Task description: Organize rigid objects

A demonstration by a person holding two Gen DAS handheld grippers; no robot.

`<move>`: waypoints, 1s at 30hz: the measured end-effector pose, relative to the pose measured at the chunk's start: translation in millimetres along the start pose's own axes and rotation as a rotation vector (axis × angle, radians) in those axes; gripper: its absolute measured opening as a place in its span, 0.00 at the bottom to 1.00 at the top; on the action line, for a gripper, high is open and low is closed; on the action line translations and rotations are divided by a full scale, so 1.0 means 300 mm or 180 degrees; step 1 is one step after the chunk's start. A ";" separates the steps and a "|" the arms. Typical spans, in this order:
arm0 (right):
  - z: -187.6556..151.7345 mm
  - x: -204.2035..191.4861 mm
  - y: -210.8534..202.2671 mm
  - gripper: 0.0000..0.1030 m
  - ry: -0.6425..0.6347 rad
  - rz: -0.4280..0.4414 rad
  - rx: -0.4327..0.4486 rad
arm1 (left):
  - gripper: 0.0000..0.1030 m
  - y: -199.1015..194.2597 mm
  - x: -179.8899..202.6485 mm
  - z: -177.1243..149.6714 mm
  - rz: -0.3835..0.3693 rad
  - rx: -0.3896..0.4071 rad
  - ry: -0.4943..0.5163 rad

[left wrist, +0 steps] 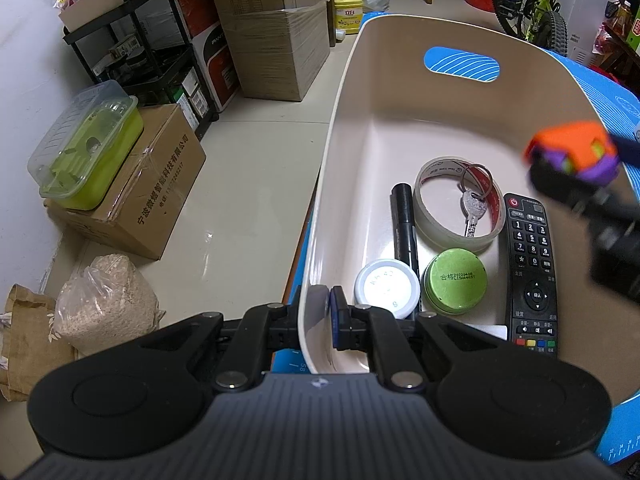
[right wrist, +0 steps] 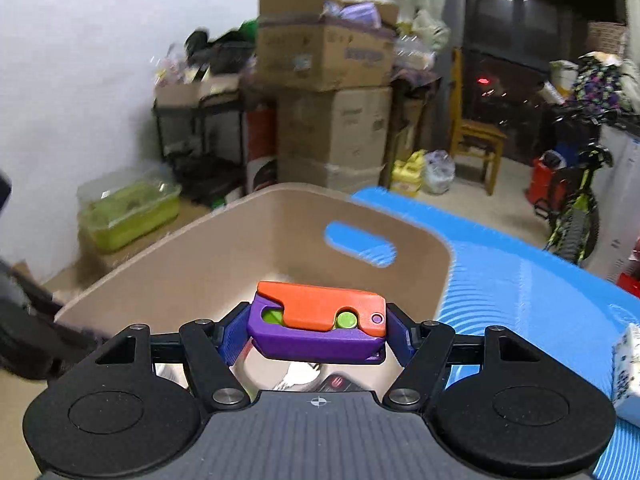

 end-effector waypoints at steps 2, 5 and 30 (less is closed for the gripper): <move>-0.017 -0.020 0.020 0.70 -0.0046 0.0036 -0.0088 | 0.12 0.000 0.000 0.000 0.0001 -0.0001 0.0001; -0.050 -0.047 0.052 0.70 -0.0130 0.0055 -0.0282 | 0.12 0.000 0.000 -0.001 -0.0002 -0.0007 -0.0001; -0.006 0.084 -0.289 0.97 0.0217 -0.0188 -0.0133 | 0.70 -0.245 0.082 0.027 0.0072 0.0611 0.0029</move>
Point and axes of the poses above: each gripper's, at about its wrist camera, not at the fingertips, and y roughly the way its jaws point, x to its right, z to its top, the point moved 4 cm from there along y, roughly the way its jaws point, and after that the axes turned 3 degrees about -z, right-handed, at the moved point
